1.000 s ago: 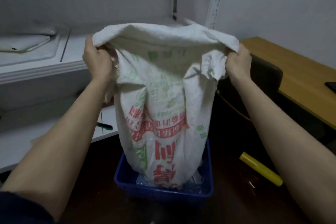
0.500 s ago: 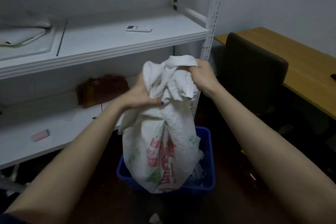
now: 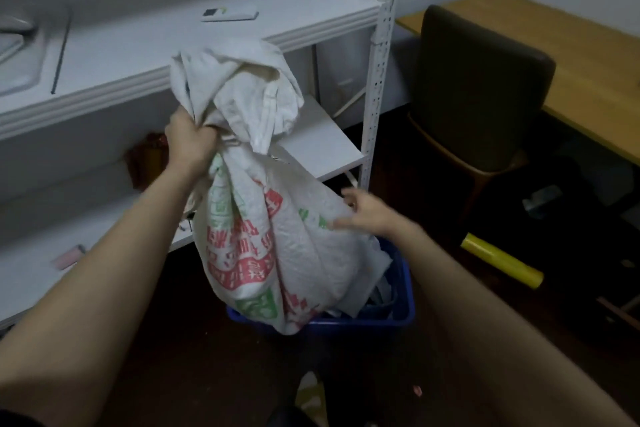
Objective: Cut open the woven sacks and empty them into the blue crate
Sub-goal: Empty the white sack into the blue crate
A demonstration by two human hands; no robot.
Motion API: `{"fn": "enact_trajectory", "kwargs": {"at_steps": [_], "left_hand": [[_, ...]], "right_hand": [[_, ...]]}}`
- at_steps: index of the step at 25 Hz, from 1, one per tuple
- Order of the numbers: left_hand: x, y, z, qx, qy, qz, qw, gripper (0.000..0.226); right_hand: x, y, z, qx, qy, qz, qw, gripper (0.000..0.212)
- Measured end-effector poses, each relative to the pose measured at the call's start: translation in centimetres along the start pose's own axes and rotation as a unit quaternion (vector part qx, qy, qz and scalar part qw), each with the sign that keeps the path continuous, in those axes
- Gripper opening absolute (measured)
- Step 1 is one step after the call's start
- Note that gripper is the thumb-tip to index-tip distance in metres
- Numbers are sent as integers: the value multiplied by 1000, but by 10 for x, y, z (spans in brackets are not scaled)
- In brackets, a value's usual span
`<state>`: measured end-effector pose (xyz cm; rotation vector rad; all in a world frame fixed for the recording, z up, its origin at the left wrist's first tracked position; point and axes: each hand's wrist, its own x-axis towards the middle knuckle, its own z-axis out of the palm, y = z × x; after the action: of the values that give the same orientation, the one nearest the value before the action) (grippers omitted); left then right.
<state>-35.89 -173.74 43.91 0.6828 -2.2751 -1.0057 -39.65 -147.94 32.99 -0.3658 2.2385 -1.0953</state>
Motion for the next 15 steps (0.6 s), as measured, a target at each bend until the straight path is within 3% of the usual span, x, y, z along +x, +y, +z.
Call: {"fn": "enact_trajectory", "kwargs": {"at_steps": [2,4,6,8,10,12,13,14,15], "left_hand": [[16,13,-1,-15,-5,36,999,39],[31,24,5,-37,-17,67,997,41],[39,32,12,-47,-43,78,995,40],[43,27,21,-18,-64,85,994,39],[46,16,33,2,-74,85,994,40],[50,10,42,13,-89,64,994,38],[51,11,45,18,-96,67,993,38],[50,7,51,41,-121,86,988,42],[39,-1,58,58,-168,125,976,51]], "right_hand": [[5,38,48,-59,-76,40,995,99],[12,54,95,-66,-98,39,992,100],[18,53,127,-27,-53,23,998,74],[26,42,135,26,41,63,997,46],[40,37,136,41,53,100,993,38],[38,28,137,89,12,97,991,32],[36,19,135,186,28,120,975,26],[40,15,131,327,39,153,932,21],[43,8,125,459,69,185,866,18]]}}
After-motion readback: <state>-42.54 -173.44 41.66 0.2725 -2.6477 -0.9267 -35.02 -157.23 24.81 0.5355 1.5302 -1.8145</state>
